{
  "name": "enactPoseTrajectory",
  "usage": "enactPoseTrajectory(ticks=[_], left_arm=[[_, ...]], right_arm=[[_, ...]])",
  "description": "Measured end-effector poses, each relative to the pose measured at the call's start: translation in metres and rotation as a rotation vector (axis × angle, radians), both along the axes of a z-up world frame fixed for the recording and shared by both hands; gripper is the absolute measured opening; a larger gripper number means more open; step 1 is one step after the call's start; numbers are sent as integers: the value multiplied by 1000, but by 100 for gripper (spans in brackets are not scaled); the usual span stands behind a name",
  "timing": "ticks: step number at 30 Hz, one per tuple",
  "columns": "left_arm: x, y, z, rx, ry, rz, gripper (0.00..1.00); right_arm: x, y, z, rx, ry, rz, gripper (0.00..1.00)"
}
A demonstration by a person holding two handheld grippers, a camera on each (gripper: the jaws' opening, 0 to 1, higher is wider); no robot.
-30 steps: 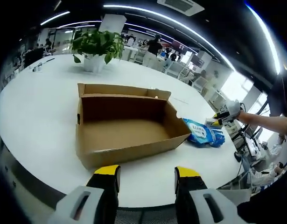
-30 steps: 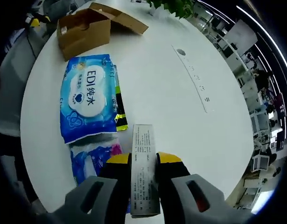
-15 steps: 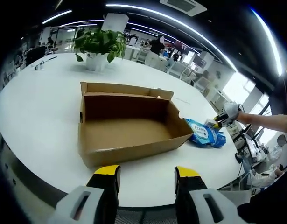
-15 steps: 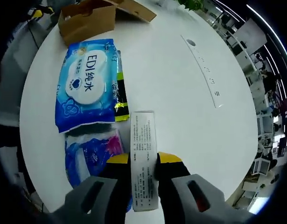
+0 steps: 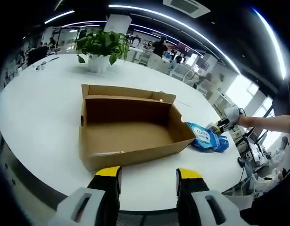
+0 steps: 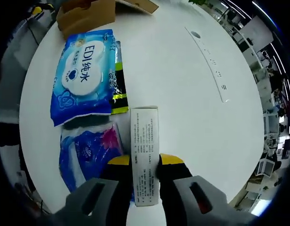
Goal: Operate the shoe box by opening the lid, removing the specified soft item, and placing it in the target area until the item is outside and the box remains undamaged.
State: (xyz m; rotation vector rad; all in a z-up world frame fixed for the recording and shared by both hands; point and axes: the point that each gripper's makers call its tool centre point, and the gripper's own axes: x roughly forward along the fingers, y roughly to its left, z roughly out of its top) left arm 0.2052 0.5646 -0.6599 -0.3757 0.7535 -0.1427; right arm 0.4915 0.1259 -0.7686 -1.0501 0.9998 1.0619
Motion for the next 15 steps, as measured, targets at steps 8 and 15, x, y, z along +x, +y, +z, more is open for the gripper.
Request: enactPoseTrajectory(ticks=[8,15], left_arm=[[-4,-2,-2,4,7,-4,47],[-1,-3,1,4,-3,-15,47]], right_arm=[[-13,-3,3,-51,22,89,18],[-21,-2,5,-78,28,128,18]])
